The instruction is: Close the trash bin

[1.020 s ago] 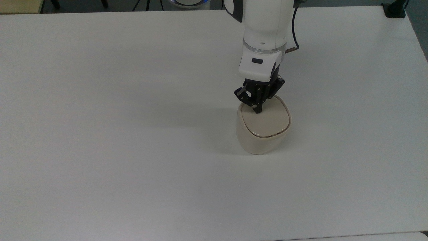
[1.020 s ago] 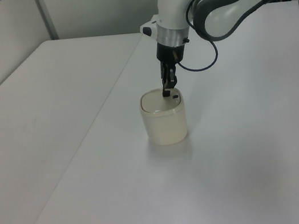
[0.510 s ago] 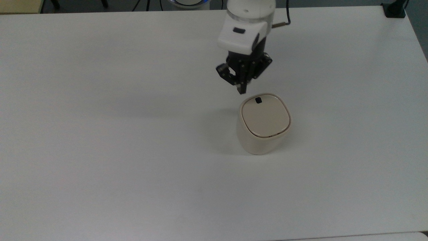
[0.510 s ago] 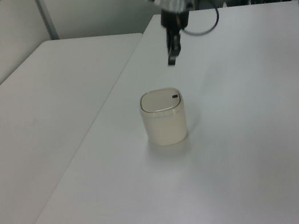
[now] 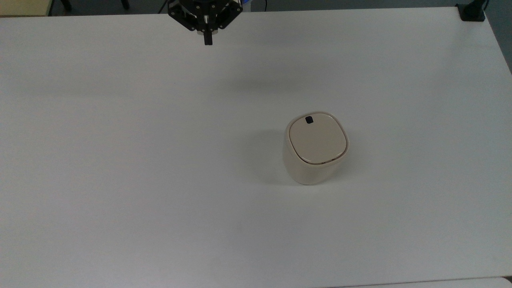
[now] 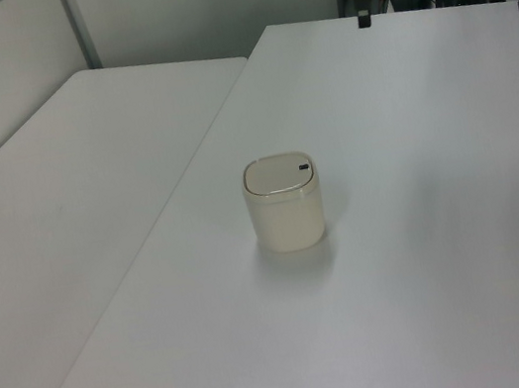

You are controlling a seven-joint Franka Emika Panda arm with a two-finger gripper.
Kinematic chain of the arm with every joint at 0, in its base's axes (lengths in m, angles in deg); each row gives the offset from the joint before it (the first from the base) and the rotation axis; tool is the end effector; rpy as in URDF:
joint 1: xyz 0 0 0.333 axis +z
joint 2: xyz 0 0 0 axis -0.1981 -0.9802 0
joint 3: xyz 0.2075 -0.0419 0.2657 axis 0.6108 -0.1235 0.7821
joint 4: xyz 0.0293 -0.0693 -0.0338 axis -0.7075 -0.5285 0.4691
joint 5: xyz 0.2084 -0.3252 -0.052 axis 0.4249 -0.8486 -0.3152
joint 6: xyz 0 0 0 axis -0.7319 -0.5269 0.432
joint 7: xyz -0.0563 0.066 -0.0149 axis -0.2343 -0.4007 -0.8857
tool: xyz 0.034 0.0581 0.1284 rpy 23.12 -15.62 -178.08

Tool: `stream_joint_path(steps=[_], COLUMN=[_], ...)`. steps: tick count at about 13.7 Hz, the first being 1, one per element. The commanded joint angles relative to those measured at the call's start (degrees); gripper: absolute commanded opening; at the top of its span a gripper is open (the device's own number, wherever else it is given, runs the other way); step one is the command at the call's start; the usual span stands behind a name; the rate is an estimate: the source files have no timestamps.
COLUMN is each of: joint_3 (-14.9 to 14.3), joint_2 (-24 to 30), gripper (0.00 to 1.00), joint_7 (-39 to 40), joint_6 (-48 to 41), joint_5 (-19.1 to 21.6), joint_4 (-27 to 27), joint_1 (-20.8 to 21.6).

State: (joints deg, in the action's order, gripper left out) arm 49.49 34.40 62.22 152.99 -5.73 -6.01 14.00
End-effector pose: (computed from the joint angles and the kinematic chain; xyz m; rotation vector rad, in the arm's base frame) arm 0.5817 0.0249 0.5823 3.0777 0.2353 0.0229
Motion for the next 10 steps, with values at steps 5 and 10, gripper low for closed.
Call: stream_joint_path(steps=[5,10], joint_3=[0.22,0.22], joint_2=[2.13,1.95], gripper=[0.92,1.00], joint_7=[-1.44,-2.40], joint_6=[-2.63,-2.28], joint_5=[-0.50,-0.86], joint_4=[-1.90,-1.81], joint_1=[-2.22,-2.04])
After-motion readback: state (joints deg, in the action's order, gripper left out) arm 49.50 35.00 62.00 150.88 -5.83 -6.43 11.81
